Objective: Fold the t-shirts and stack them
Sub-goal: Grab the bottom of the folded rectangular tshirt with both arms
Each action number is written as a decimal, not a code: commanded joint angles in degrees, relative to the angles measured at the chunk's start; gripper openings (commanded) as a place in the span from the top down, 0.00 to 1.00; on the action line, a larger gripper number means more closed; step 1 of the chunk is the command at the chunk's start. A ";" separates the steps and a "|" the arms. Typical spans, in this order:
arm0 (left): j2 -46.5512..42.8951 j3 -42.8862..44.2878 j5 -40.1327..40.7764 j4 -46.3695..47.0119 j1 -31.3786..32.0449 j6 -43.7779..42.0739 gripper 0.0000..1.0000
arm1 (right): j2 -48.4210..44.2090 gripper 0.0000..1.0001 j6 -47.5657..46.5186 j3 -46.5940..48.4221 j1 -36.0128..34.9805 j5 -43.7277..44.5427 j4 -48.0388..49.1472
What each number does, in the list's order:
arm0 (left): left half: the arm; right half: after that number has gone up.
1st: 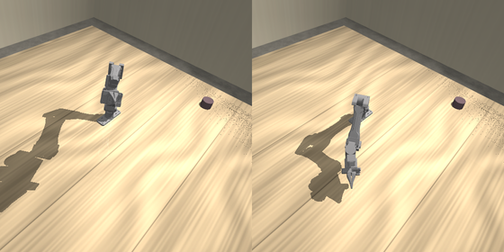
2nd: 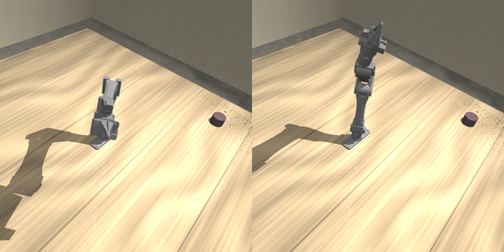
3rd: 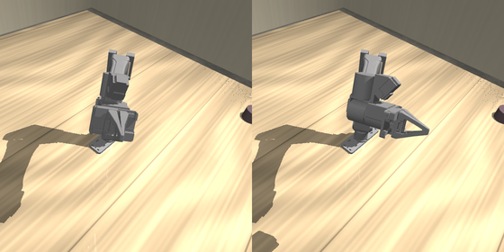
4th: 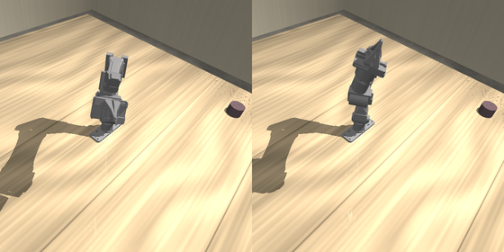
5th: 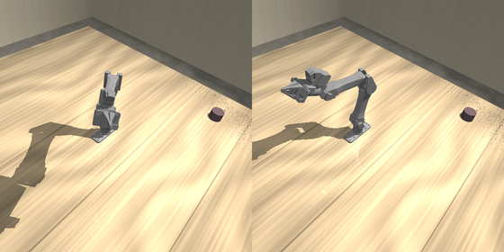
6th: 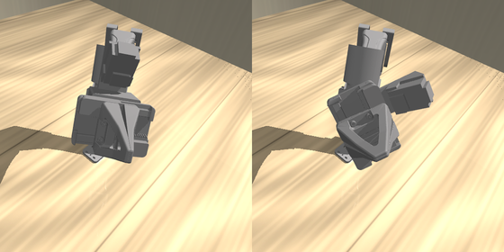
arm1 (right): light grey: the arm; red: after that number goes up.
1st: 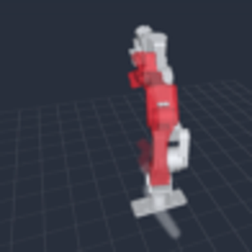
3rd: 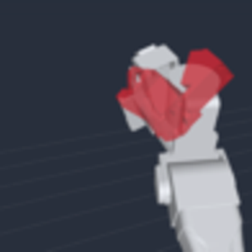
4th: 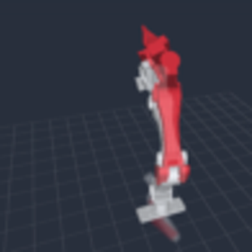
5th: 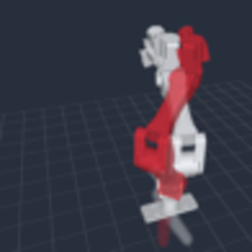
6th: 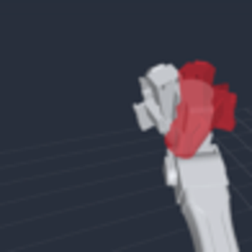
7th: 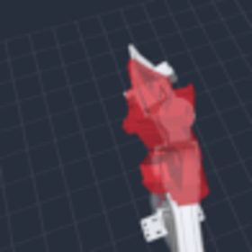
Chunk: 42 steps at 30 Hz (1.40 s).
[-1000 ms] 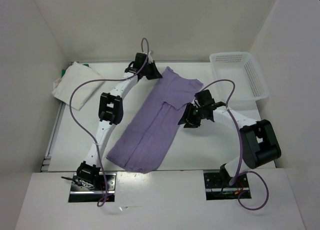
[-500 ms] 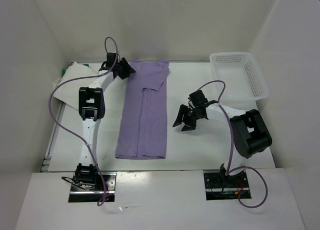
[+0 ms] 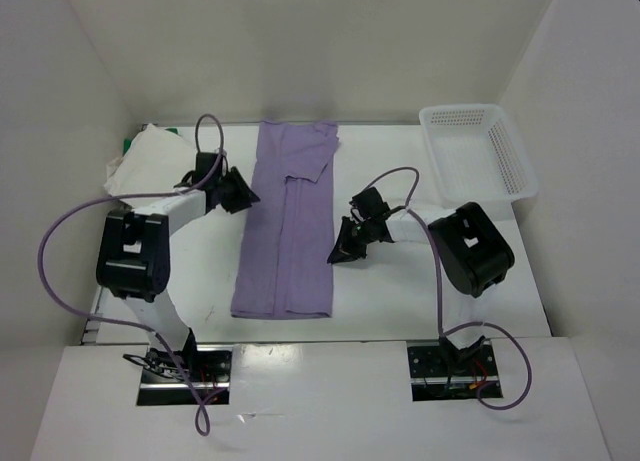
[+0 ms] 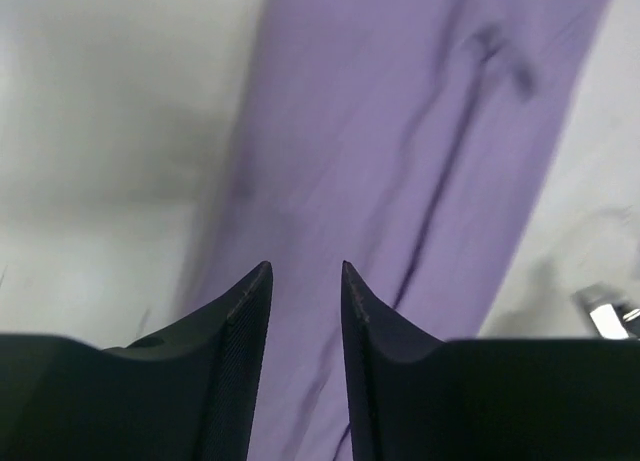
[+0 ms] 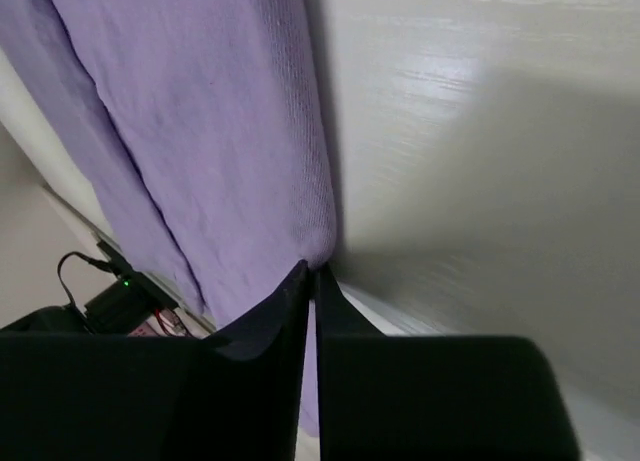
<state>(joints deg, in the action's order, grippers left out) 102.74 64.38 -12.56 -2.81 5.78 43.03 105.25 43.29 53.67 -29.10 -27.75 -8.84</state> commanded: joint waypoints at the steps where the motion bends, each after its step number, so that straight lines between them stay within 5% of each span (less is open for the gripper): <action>1: -7.45 -7.23 3.24 -4.92 0.28 1.62 0.60 | -0.04 0.95 -0.22 -0.40 0.97 6.73 0.76; 6: -17.21 -16.02 -0.26 -10.20 0.28 2.68 0.60 | -7.06 0.99 -3.91 -4.01 5.45 9.63 -4.25; 8: -19.84 -17.88 -4.82 -11.51 0.81 1.45 0.61 | -9.18 0.93 -4.70 -5.07 5.99 9.64 -4.86; 12: -25.03 -22.35 -3.62 -19.14 2.92 1.44 0.64 | -13.66 0.56 -4.18 -6.29 5.99 7.36 -7.85; 14: -28.37 -24.99 -3.62 -23.53 3.45 1.45 0.61 | -18.49 0.51 -3.65 -7.87 5.99 8.31 -9.26; 21: -35.40 -27.82 -6.00 -31.55 12.67 8.89 0.47 | -29.92 0.50 5.81 -18.67 1.35 8.05 -11.12; 29: -43.51 -37.30 -6.51 -32.36 14.43 15.69 0.38 | -35.29 0.49 11.38 -25.10 -2.00 6.66 -8.91; 42: -40.78 -42.67 -7.83 -22.95 16.63 19.29 0.41 | -34.51 0.54 14.28 -29.07 -4.03 4.90 -3.99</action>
<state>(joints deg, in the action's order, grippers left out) 61.21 22.35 -20.73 -28.99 22.22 60.86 69.67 56.55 24.18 -32.53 -21.93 -16.43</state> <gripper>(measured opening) 0.596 0.459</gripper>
